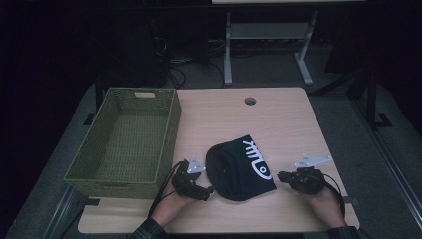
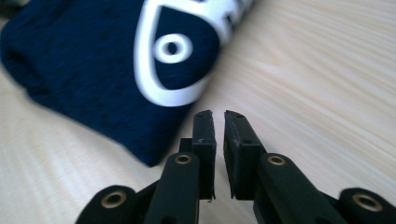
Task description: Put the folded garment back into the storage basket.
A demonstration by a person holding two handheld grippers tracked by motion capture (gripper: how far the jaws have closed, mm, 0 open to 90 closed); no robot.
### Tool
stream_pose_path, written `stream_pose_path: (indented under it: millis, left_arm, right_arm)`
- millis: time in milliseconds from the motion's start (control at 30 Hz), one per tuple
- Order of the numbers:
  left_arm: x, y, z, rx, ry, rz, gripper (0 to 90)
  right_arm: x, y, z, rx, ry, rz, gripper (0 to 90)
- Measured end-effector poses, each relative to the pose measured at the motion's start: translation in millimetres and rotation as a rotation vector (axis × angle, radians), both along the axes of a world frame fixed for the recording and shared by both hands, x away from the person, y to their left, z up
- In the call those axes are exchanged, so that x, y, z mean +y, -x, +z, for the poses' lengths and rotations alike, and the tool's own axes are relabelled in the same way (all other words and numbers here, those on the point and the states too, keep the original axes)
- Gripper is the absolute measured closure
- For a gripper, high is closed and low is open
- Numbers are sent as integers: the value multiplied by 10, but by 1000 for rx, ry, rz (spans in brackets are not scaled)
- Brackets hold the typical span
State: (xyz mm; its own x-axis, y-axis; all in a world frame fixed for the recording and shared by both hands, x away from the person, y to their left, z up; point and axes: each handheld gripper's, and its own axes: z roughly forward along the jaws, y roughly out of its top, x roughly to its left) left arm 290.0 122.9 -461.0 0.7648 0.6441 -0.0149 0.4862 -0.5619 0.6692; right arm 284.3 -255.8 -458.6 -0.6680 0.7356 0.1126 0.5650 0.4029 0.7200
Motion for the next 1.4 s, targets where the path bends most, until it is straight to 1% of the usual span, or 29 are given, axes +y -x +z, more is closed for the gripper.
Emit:
stream_pose_path:
  millis: [100, 167, 233, 300, 367, 433, 467, 567, 667, 700, 733, 833, 867, 900, 1000, 1100, 1133, 1200, 1300, 1400]
  left_arm:
    - [-9, -1, 5, 2, 5, -5, 129]
    - [-15, -5, 13, 6, 5, -9, 130]
    - [-25, -7, 32, 8, 9, -15, 130]
    - [-35, -11, 62, 10, 6, -31, 130]
    - [-51, -15, 89, 1, 8, -38, 129]
    - [-66, -25, 115, 3, 5, -51, 129]
    - [-74, -33, 130, 2, 0, -59, 129]
    - [-103, -52, 175, 2, -10, -74, 128]
    - [-135, -79, 206, 5, -39, -100, 127]
    - [-143, -92, 219, 6, -59, -113, 127]
    - [-152, -105, 228, 8, -64, -119, 127]
    - [-171, -141, 268, 9, -58, -135, 127]
    - [-177, -156, 287, 11, -68, -146, 127]
    - [-188, -168, 298, 8, -70, -151, 127]
    - [-240, -205, 331, 12, -96, -189, 130]
    - [-294, -253, 348, 24, -117, -223, 133]
    - [-294, -253, 348, 24, -117, -223, 133]
    - [-331, -314, 353, 41, -147, -256, 135]
    - [-370, -370, 352, 60, -153, -271, 137]
    - [-421, -421, 354, 66, -172, -284, 139]
  right_arm:
    - [-73, 6, -10, -13, 2, -52, 644]
    - [-110, 15, -26, -26, 17, -80, 538]
    - [-142, 16, -51, -30, 30, -103, 436]
    - [-181, 2, -84, -33, 46, -126, 367]
    - [-214, -18, -115, -41, 60, -155, 296]
    - [-250, -40, -138, -46, 75, -188, 241]
    - [-269, -50, -149, -48, 76, -199, 217]
    - [-313, -75, -178, -41, 73, -233, 179]
    - [-328, -90, -203, -41, 84, -243, 156]
    - [-329, -97, -213, -42, 95, -242, 142]
    - [-326, -98, -216, -38, 90, -248, 140]
    - [-332, -105, -225, -39, 80, -249, 138]
    - [-334, -102, -230, -44, 78, -248, 138]
    - [-338, -98, -235, -50, 75, -245, 139]
    - [-338, -98, -236, -51, 74, -244, 138]
    - [-338, -98, -237, -51, 74, -244, 138]
    - [-338, -98, -236, -51, 74, -244, 138]
    - [-339, -99, -236, -50, 73, -244, 138]
    - [-339, -99, -237, -50, 73, -245, 138]
    - [-339, -99, -237, -50, 73, -245, 138]
